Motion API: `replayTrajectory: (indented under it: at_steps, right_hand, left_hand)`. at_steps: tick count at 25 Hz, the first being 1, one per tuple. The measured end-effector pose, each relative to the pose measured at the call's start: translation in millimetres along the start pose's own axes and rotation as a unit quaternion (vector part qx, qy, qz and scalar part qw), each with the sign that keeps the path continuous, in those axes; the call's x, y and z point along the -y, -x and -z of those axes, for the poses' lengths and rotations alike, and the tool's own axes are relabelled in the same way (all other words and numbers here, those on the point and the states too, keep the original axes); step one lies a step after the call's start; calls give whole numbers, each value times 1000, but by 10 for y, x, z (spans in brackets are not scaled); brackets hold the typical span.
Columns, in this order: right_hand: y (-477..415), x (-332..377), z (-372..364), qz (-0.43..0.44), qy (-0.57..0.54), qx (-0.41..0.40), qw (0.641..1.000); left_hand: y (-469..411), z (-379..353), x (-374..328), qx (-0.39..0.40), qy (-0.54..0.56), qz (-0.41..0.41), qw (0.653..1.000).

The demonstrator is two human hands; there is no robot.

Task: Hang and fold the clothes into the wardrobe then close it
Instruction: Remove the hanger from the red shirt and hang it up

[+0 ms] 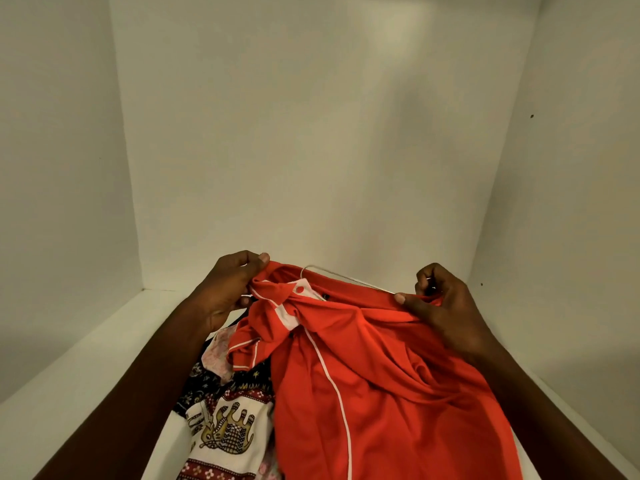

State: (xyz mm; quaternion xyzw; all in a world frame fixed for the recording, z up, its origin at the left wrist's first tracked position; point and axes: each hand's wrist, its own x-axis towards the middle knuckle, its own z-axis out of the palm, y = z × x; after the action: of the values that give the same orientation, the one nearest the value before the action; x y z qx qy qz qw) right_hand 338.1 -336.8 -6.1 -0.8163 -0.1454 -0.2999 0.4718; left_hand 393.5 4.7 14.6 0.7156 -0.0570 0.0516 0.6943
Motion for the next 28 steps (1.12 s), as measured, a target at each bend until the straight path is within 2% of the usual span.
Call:
replayTrajectory:
  at_steps: [3, 6, 9, 12, 14, 17, 22, 25, 28]
  right_hand:
    - [19, 96, -78, 51, 113, 34, 992]
    - [-6, 174, -113, 76, 158, 30, 984]
    - [-105, 257, -150, 82, 144, 27, 986]
    - [-228, 309, -276, 47, 89, 10, 995]
    - [-268, 284, -342, 14, 58, 1, 998]
    - [-178, 173, -292, -45, 52, 8, 998]
    - [251, -44, -90, -179, 35, -82, 980]
    - [423, -72, -85, -235, 49, -10, 971]
    - [475, -67, -114, -242, 144, 49, 958]
  left_hand:
    - [25, -19, -63, -27, 23, -11, 999]
    - [50, -49, -168, -55, 100, -11, 993]
    - [78, -287, -301, -60, 200, -5, 978]
    - [111, -731, -318, -4, 235, 5, 972]
    - [75, -970, -205, 11, 199, 5, 980]
    - [-14, -1119, 90, -23, 88, 4, 996]
    - [-21, -1064, 617, -95, -41, -36, 994]
    - [32, -1106, 715, -118, -176, -103, 972]
    - [43, -1146, 825, -116, -203, -143, 962]
